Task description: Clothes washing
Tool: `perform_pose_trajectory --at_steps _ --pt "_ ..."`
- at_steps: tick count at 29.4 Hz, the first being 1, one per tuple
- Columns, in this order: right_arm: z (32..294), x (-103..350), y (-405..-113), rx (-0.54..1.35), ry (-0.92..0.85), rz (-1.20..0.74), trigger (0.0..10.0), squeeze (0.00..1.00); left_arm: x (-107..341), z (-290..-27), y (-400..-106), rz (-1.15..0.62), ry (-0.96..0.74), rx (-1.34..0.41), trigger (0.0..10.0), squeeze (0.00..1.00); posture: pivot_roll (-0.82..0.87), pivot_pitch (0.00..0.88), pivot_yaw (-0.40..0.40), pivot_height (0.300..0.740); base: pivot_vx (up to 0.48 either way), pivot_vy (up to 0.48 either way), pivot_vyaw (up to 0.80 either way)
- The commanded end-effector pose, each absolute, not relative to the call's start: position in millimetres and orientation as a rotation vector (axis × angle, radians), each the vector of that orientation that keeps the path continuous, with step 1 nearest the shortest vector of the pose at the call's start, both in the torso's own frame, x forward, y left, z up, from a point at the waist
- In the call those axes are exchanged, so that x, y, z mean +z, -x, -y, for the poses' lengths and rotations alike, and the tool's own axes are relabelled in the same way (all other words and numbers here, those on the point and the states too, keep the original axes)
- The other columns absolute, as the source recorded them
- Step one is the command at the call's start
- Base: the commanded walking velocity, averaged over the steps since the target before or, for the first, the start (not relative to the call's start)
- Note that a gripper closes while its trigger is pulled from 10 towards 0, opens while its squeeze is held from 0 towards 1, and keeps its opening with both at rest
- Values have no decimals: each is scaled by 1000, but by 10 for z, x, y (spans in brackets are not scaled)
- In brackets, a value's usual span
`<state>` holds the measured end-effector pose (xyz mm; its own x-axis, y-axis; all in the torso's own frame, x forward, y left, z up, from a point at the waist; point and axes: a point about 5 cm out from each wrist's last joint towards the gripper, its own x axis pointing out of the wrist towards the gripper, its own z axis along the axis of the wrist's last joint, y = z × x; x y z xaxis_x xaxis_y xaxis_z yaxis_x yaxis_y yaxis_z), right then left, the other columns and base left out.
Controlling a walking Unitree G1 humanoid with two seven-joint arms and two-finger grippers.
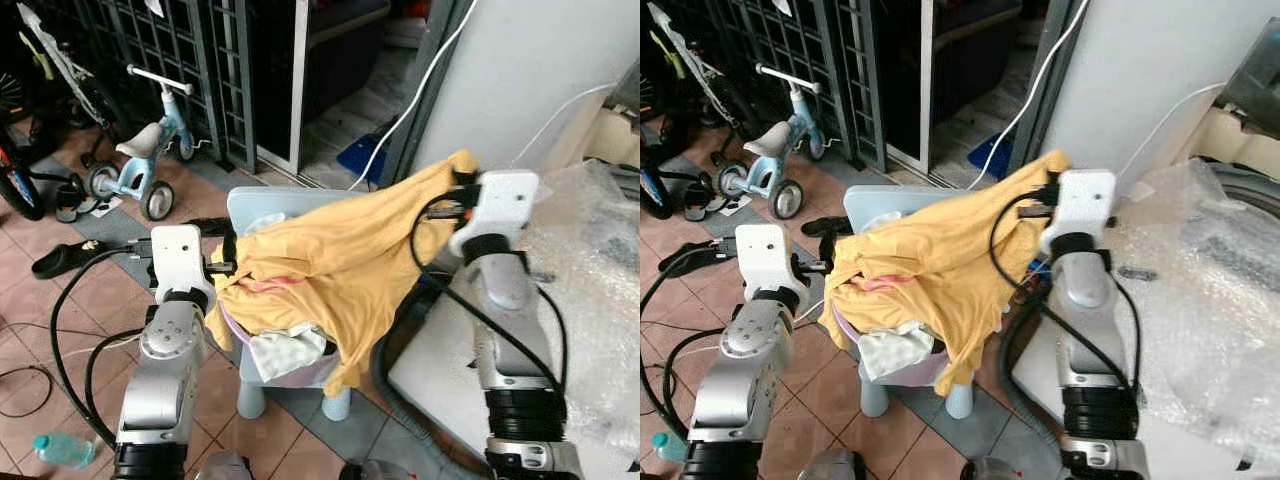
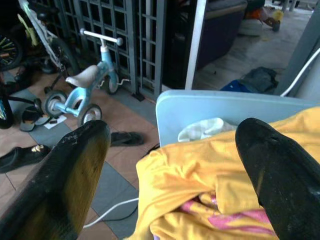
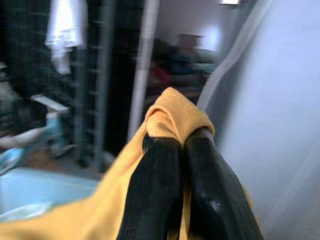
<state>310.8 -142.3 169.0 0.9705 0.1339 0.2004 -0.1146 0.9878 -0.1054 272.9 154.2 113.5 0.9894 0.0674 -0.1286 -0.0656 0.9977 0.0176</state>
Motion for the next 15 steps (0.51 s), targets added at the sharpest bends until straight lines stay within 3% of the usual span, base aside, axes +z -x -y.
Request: perform_pose_trajectory --at_steps 1,4,9,15 --pt "1422 1685 -3091 139 112 210 10000 0 1114 -1560 -2716 -137 -20 76 10000 0 4 0 -60 740 0 0 0" --pt "1488 1649 -3065 88 110 182 10000 0 1116 -1574 -2682 -126 -50 61 10000 0 2 0 -63 740 0 0 0" --pt "1553 1685 -3109 53 112 189 10000 0 1114 -1544 -2691 -127 -41 53 10000 0 -5 0 -60 740 0 -149 -779" --pt "1565 1712 -3121 47 113 198 10000 0 1125 -1539 -2701 -122 -44 48 10000 0 -9 0 -56 740 0 -355 -768"
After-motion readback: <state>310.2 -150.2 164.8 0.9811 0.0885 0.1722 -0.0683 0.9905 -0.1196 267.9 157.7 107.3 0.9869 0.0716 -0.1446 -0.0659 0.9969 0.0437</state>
